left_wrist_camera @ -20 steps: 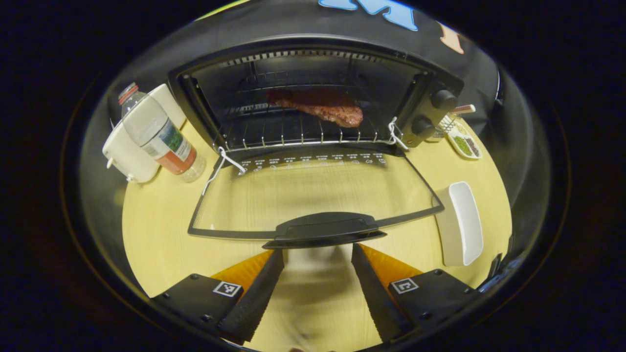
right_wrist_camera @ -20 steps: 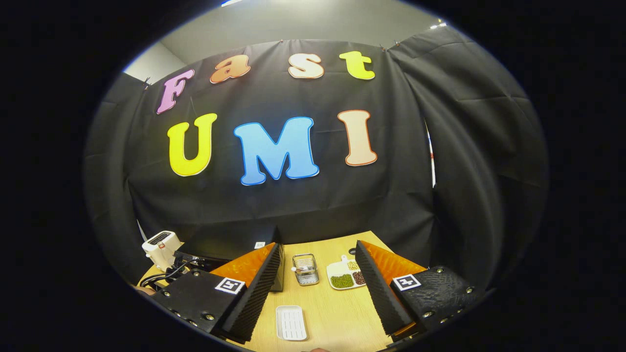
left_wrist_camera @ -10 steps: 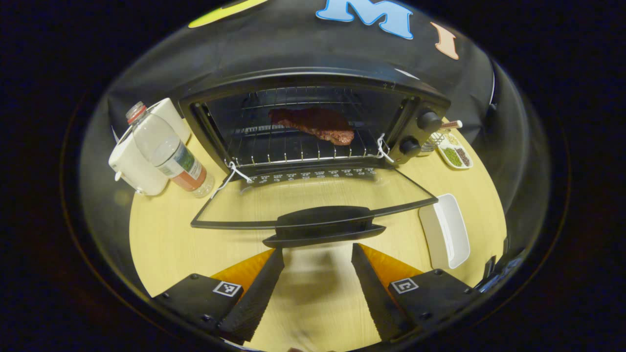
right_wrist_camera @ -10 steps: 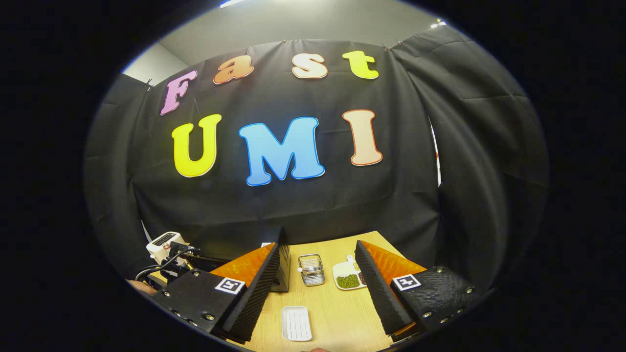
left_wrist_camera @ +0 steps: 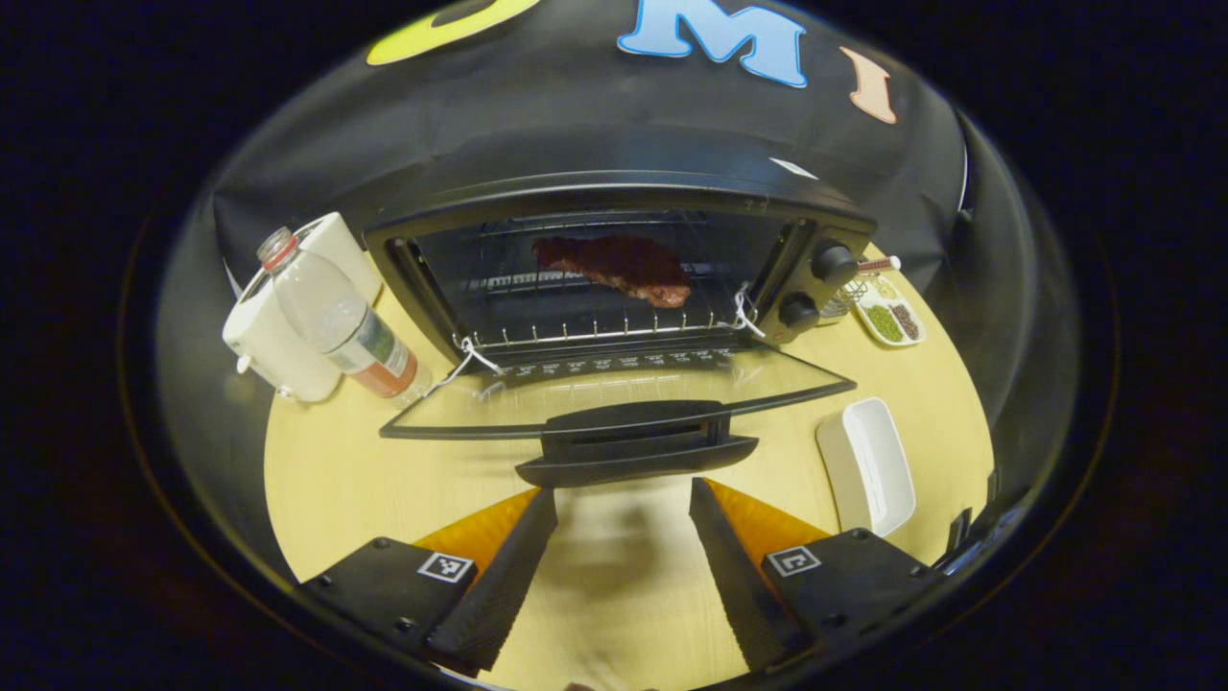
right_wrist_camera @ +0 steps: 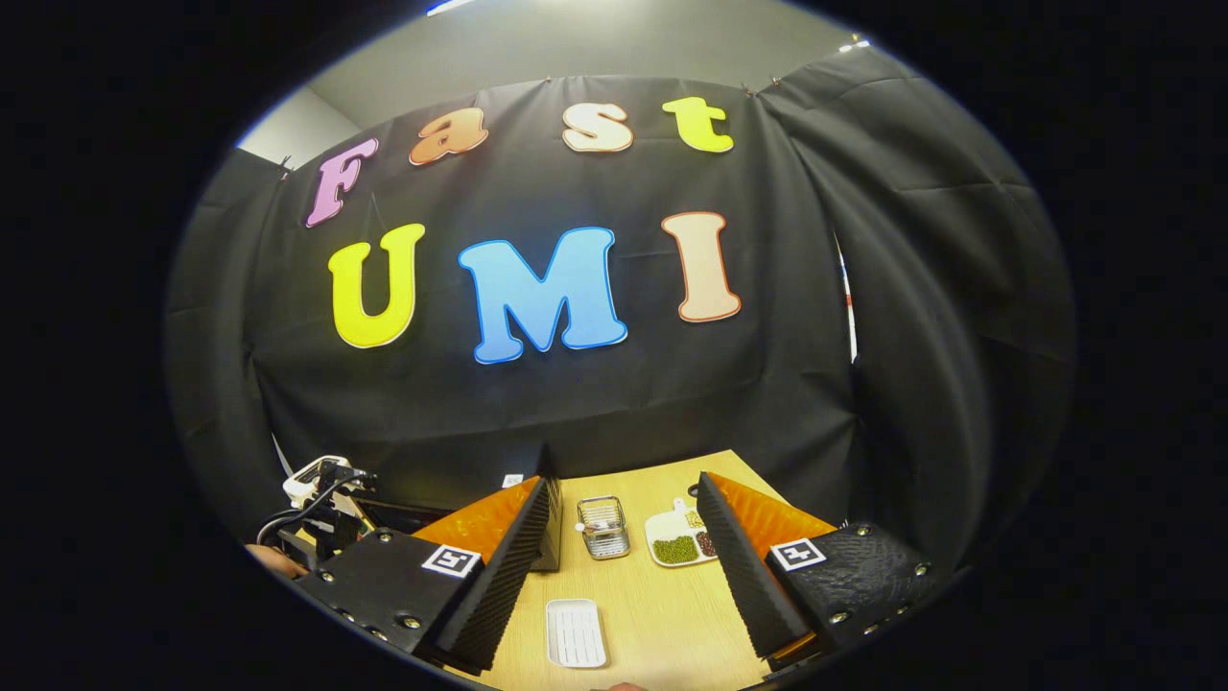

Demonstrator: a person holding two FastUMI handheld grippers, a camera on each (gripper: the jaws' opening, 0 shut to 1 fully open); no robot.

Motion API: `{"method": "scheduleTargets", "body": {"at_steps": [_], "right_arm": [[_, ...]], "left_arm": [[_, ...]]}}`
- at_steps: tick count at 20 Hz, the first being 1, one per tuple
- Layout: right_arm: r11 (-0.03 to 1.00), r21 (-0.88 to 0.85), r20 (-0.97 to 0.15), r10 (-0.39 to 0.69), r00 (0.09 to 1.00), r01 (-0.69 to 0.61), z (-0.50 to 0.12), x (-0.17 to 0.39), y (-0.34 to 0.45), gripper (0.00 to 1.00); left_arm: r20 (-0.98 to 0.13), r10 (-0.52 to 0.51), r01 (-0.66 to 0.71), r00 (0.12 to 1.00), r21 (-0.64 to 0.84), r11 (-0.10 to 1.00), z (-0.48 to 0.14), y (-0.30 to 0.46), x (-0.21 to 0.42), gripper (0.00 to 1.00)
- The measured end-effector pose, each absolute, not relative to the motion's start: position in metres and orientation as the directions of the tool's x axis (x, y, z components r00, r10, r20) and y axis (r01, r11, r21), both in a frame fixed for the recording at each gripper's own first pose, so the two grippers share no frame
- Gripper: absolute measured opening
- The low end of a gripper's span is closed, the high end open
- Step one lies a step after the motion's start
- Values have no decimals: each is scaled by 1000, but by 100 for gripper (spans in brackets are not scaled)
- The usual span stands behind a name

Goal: Open the electric oven with the left hand, put the food in, and close the electric oven.

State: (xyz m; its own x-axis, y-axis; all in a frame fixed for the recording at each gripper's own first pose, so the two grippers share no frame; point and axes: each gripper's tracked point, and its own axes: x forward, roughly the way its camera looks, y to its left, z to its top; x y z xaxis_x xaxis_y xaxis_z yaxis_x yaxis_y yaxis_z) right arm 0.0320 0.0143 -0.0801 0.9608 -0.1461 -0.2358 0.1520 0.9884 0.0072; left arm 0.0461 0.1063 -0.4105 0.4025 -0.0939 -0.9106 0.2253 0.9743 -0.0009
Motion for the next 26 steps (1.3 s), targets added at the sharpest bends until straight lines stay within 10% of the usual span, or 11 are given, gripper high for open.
{"method": "scheduleTargets", "body": {"at_steps": [16, 26], "right_arm": [[988, 17, -229, -146, 962, 154, -79, 35, 2, 94], [999, -5, -170, -49, 984, 48, -47, 39, 5, 94]], "left_arm": [[-858, -79, 204, 508, 31, 978, -385, 102, 75, 97], [-520, -117, 161, 846, 41, 986, -231, 64, 78, 95]]}}
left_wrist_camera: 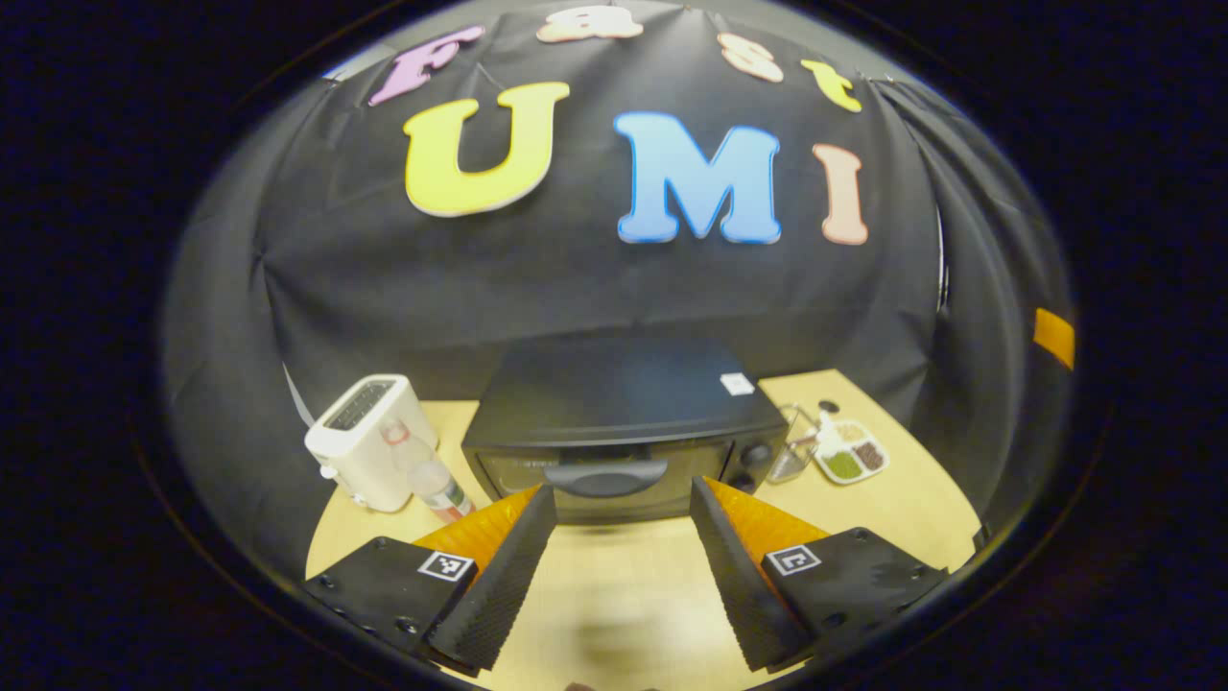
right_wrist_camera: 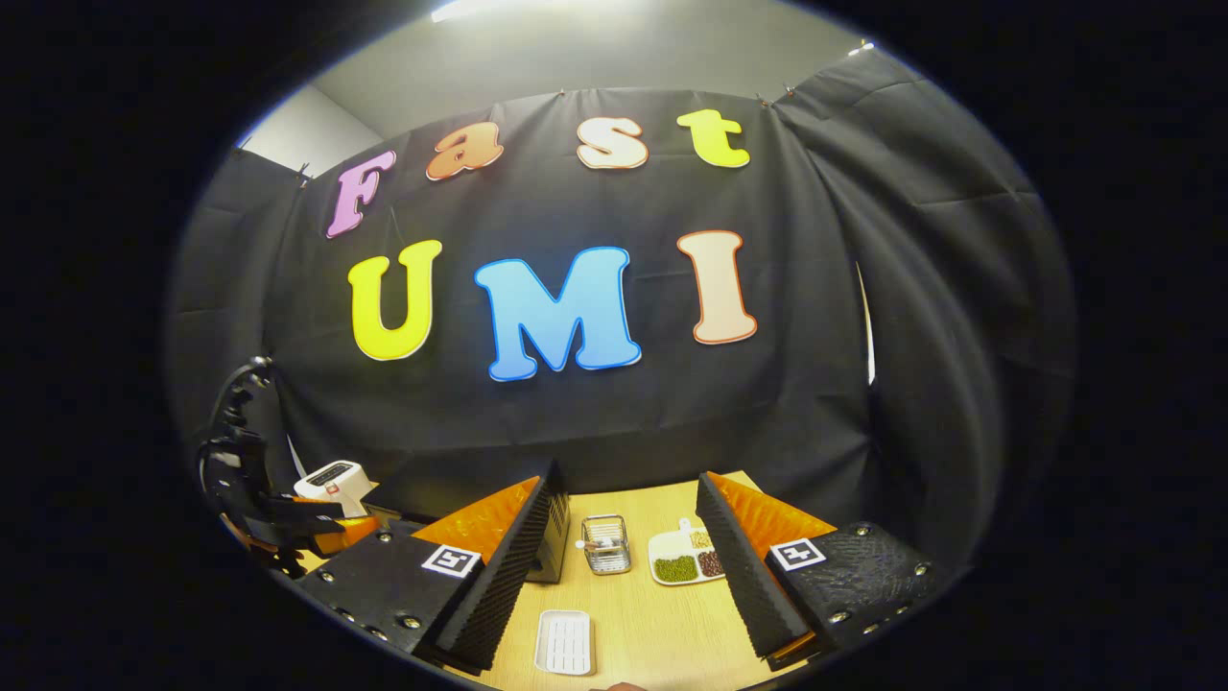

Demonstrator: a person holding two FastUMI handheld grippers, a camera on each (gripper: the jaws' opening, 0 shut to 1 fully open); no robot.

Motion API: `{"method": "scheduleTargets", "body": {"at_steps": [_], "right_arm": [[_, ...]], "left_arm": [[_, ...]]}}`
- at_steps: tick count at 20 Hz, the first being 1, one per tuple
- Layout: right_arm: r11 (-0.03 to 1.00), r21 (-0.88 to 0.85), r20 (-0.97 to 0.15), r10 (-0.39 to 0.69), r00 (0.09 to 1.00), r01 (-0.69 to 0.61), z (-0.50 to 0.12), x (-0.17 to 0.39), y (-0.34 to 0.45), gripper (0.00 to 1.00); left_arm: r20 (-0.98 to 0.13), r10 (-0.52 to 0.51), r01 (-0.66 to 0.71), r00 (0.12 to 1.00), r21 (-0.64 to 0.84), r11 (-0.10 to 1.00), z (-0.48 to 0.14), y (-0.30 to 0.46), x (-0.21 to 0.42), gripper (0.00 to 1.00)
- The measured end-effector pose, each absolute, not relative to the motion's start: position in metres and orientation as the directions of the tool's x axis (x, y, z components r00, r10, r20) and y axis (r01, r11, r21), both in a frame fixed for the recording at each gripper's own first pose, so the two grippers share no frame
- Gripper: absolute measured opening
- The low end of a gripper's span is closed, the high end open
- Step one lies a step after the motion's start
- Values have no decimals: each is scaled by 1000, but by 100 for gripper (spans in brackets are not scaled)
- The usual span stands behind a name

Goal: Open the electric oven with the left hand, put the food in, and close the electric oven.

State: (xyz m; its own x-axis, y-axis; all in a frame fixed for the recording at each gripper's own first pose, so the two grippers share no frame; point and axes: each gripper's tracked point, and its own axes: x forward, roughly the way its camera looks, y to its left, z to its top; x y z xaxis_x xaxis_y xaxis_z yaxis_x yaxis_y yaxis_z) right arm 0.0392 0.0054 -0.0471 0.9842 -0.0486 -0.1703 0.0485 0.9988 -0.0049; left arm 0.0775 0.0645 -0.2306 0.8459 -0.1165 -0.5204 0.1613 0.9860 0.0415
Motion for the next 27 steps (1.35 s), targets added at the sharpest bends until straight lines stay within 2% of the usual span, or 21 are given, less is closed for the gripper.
{"method": "scheduleTargets", "body": {"at_steps": [2, 3, 7, 11, 18, 19, 21, 27], "right_arm": [[1000, -2, -152, -13, 988, 13, -34, 40, 10, 94], [1000, -1, -136, 1, 991, -2, -25, 41, 12, 94], [999, 13, -67, 51, 996, -51, 17, 39, 28, 94], [1000, 1, -37, 25, 999, -25, 39, 33, 39, 94], [1000, -15, -15, -12, 1000, 11, 50, 14, 72, 94], [1000, -16, -10, -14, 1000, 14, 51, 11, 76, 94], [999, -29, 0, -22, 1000, 22, 54, 6, 84, 94], [999, -29, -8, -36, 999, 36, 53, -4, 100, 94]], "left_arm": [[-433, -112, 141, 895, 34, 989, -187, 55, 66, 95], [-398, -105, 129, 911, 33, 991, -167, 53, 60, 99], [-244, -105, 113, 964, 17, 993, -82, 36, 39, 99], [-145, -145, 150, 979, 27, 988, -27, 31, 31, 99], [-150, -190, 194, 970, 12, 981, -23, 56, 20, 99], [-148, -195, 198, 970, 6, 980, -22, 60, 19, 95], [-143, -211, 213, 967, -5, 977, -19, 65, 18, 99], [-137, -246, 248, 960, -3, 969, -16, 79, 9, 99]]}}
